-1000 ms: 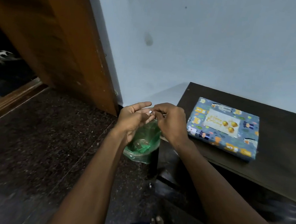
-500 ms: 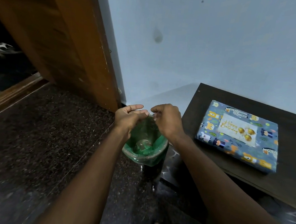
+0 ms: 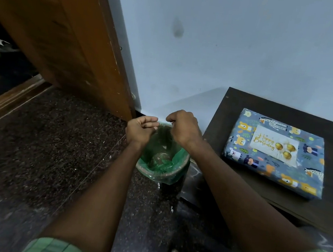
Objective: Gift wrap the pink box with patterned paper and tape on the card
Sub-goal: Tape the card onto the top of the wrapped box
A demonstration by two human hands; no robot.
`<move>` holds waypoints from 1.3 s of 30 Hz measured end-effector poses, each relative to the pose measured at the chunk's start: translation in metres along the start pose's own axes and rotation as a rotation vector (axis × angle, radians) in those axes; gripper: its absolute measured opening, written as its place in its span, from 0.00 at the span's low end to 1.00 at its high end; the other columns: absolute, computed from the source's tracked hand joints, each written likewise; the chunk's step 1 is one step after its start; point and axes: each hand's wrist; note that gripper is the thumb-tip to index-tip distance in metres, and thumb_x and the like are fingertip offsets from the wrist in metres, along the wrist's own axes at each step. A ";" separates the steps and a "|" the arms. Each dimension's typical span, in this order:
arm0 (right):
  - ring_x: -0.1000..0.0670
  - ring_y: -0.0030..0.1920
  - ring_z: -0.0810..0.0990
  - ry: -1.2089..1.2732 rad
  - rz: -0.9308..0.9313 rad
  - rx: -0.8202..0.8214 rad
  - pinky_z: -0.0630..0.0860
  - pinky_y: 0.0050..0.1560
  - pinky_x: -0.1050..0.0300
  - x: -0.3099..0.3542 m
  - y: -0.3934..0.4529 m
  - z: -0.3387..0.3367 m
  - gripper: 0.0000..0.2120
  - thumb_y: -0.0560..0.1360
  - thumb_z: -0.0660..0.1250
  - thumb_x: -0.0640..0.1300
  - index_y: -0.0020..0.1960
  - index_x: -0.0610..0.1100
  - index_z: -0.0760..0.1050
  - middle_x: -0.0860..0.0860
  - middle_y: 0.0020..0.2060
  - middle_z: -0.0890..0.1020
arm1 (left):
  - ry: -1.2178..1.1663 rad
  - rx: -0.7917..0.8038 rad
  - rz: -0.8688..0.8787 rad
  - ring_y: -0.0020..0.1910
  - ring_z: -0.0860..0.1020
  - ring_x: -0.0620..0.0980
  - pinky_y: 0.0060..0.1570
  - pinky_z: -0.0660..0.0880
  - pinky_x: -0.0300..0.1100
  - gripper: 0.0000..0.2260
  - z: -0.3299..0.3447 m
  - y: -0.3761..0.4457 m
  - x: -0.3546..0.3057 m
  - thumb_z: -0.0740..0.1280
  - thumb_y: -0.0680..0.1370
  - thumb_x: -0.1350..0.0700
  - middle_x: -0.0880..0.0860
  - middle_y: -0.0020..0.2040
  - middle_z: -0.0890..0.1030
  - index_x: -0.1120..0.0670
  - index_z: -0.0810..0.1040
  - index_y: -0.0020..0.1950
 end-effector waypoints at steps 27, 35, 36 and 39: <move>0.41 0.63 0.81 -0.060 0.060 -0.224 0.77 0.61 0.49 -0.073 -0.126 -0.169 0.20 0.72 0.65 0.31 0.60 0.42 0.83 0.43 0.60 0.84 | 0.176 0.031 0.224 0.48 0.85 0.45 0.46 0.76 0.34 0.12 0.121 -0.162 -0.140 0.69 0.77 0.61 0.42 0.44 0.87 0.45 0.88 0.46; 0.43 0.68 0.78 -0.142 0.183 -0.102 0.77 0.66 0.48 -0.137 -0.200 -0.220 0.16 0.77 0.69 0.44 0.64 0.49 0.82 0.48 0.65 0.82 | 0.612 0.093 0.107 0.65 0.80 0.59 0.65 0.78 0.50 0.19 0.162 -0.223 -0.134 0.78 0.69 0.51 0.55 0.65 0.83 0.47 0.86 0.60; 0.41 0.65 0.80 -0.172 0.199 -0.052 0.79 0.63 0.48 -0.143 -0.207 -0.222 0.14 0.76 0.69 0.45 0.61 0.47 0.83 0.47 0.63 0.83 | 0.602 0.083 0.113 0.67 0.79 0.60 0.67 0.77 0.49 0.21 0.164 -0.227 -0.129 0.80 0.68 0.52 0.56 0.67 0.81 0.47 0.86 0.61; 0.40 0.59 0.81 -0.204 0.232 -0.020 0.80 0.58 0.50 -0.160 -0.222 -0.235 0.12 0.76 0.68 0.42 0.57 0.45 0.83 0.45 0.59 0.83 | 0.530 0.066 0.100 0.69 0.75 0.61 0.70 0.74 0.49 0.24 0.178 -0.234 -0.130 0.82 0.67 0.56 0.56 0.71 0.75 0.46 0.85 0.61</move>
Point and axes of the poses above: each hand's wrist, its own y-axis towards the middle knuckle, its own z-axis out of the palm, x = y × z
